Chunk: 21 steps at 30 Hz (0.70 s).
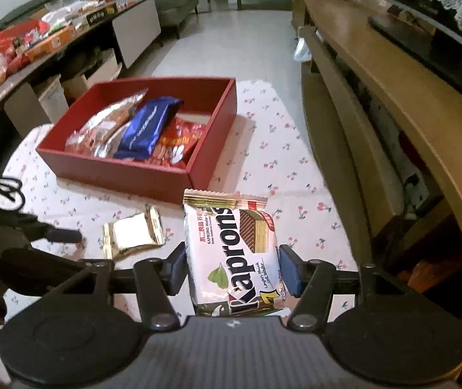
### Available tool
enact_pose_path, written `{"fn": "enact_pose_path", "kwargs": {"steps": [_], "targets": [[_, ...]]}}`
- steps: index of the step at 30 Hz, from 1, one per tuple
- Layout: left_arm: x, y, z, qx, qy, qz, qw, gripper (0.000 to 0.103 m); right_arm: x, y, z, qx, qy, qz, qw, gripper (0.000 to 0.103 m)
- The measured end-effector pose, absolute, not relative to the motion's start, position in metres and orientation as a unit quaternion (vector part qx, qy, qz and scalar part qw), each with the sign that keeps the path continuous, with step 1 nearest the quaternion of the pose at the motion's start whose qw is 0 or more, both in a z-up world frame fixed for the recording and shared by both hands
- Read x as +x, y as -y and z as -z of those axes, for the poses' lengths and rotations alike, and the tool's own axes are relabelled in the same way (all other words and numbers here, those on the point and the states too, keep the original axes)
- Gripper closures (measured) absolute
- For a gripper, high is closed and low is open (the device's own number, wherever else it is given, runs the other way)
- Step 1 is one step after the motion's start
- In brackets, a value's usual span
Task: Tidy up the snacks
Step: 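Move the right tool to the Kaprons packet while the left tool reaches the gold packet, then grasp the Kaprons packet with the right tool while the left tool grasps the gold packet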
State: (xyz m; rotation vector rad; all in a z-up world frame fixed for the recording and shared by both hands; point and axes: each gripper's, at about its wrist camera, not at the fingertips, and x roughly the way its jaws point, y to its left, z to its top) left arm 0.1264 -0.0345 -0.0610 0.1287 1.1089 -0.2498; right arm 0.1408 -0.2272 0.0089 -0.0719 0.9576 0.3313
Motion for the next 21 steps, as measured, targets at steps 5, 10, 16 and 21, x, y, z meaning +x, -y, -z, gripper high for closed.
{"fn": "enact_pose_path", "kwargs": {"steps": [5, 10, 16, 21], "targets": [[0.147, 0.079, 0.064, 0.196, -0.486, 0.166, 0.835, 0.006, 0.141, 0.219, 0.002, -0.042, -0.475, -0.160, 0.864, 0.017], [0.166, 0.066, 0.077, 0.176, -0.516, 0.215, 0.810, 0.017, 0.148, 0.218, 0.011, -0.042, -0.492, -0.150, 0.856, 0.017], [0.163, 0.045, 0.074, 0.138, -0.504, 0.218, 0.824, 0.046, 0.155, 0.205, 0.014, -0.050, -0.500, -0.141, 0.853, 0.017], [0.157, 0.018, 0.067, 0.107, -0.498, 0.224, 0.831, 0.056, 0.148, 0.187, 0.014, -0.067, -0.500, -0.135, 0.853, 0.017]]}}
